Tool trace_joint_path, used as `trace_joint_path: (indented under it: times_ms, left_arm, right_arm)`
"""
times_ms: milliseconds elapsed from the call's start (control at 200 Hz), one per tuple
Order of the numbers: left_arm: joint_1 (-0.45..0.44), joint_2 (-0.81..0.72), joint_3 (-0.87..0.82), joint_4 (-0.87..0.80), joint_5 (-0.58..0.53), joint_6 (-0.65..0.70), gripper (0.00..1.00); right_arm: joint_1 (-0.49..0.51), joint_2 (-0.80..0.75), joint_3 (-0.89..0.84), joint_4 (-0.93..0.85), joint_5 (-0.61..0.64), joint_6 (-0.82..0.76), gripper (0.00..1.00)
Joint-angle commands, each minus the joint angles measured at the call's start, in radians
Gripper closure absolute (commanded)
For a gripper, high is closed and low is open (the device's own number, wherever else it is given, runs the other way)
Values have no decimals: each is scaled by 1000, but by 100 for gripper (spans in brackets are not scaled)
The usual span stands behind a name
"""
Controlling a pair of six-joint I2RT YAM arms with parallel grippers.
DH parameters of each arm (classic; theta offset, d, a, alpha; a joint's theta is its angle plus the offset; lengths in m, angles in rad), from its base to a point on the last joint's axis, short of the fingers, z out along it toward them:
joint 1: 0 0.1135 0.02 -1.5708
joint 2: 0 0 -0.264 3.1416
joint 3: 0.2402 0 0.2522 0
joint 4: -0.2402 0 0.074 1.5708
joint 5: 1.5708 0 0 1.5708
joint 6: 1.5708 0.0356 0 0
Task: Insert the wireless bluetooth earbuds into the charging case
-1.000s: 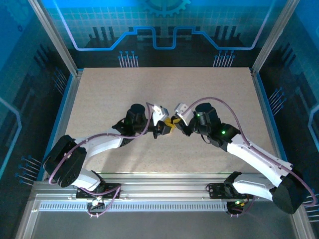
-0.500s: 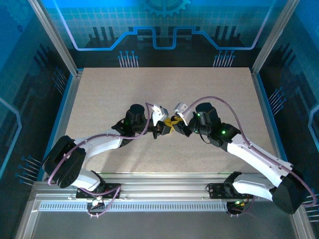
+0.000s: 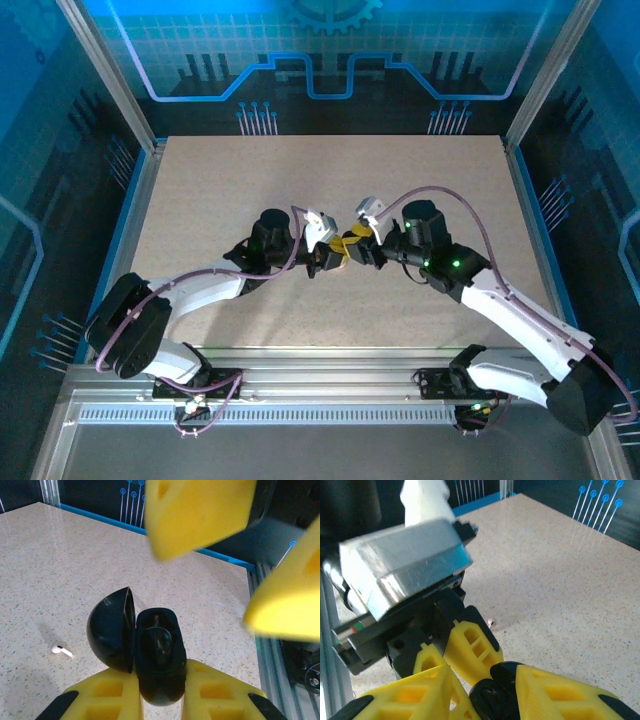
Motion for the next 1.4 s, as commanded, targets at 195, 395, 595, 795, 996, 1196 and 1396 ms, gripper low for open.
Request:
trace_joint_path:
  times_ms: [195, 395, 595, 795, 996, 1196, 1396]
  left_arm:
    - [-5, -24, 7, 4, 2, 6, 83]
    - [-5, -28, 7, 7, 12, -1, 83]
    - [-4, -30, 12, 10, 21, -4, 83]
    - [-5, -40, 6, 18, 23, -13, 83]
    - [-5, -50, -5, 28, 21, -16, 83]
    - [-4, -54, -4, 27, 25, -17, 83]
    - [-4, -50, -3, 30, 25, -18, 83]
  right_arm:
    - [-165, -81, -30, -3, -233, 216, 64]
    - [-198, -21, -24, -22, -382, 284, 70]
    - [-197, 23, -30, -3, -417, 308, 75]
    - [-200, 67, -13, -20, -412, 306, 78]
    - [-199, 103, -1, -24, -410, 307, 80]
    - [-199, 123, -1, -12, -419, 312, 83]
    - [-198, 125, -1, -12, -450, 304, 86]
